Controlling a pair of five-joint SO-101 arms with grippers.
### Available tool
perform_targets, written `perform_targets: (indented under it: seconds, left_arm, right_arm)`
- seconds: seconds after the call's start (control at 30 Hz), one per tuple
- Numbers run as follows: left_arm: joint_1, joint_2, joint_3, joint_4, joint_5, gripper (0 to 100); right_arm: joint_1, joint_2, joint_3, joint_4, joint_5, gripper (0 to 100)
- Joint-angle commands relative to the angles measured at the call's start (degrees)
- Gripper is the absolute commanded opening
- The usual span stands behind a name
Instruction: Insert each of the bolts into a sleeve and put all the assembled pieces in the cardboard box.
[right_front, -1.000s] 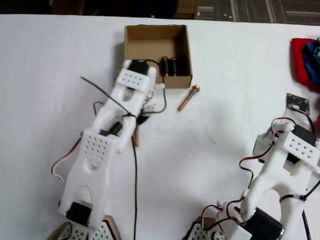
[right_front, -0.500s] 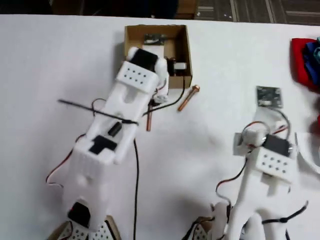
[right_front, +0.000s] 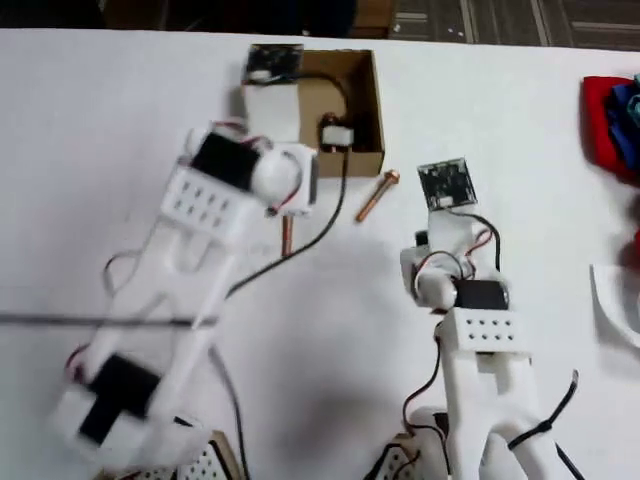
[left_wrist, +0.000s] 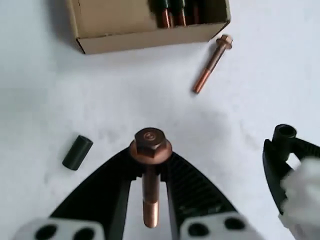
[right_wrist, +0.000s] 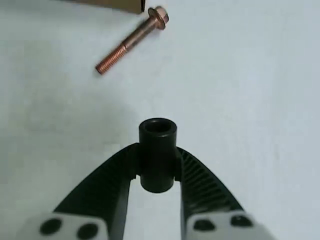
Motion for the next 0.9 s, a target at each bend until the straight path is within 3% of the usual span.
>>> perform_targets:
  seconds: [0.0, 0.1, 0.27, 0.37, 0.57, 0.87]
  left_arm:
    - [-2.4, -17.2, 16.4, -18.3, -0.1, 2]
    - [-2.2, -27.0, 28.8, -31.0, -0.1, 3]
    - [-1.1, -39.6, 47.0, -53.5, -0.5, 3]
    - [-0.4, -44.5, 54.1, -61.7, -0.4, 3]
    - [3.1, -46.1, 57.1, -62.6, -0.4, 3]
    - [4.0, -46.0, 53.2, -62.7, -0.1, 3]
  right_arm:
    - [-2.3, -1.7, 0.5, -6.5, -8.1, 2.3]
    - [-6.4, -1.7, 3.5, -14.1, -11.9, 2.3]
    - [-14.2, -1.8, 8.4, -23.2, -12.1, 2.3]
    - [-16.0, -1.8, 11.2, -29.0, -12.1, 2.3]
    - [-19.1, -1.7, 13.6, -39.2, -12.1, 2.3]
    - [-24.5, -2.2, 13.6, -40.0, -12.1, 2.3]
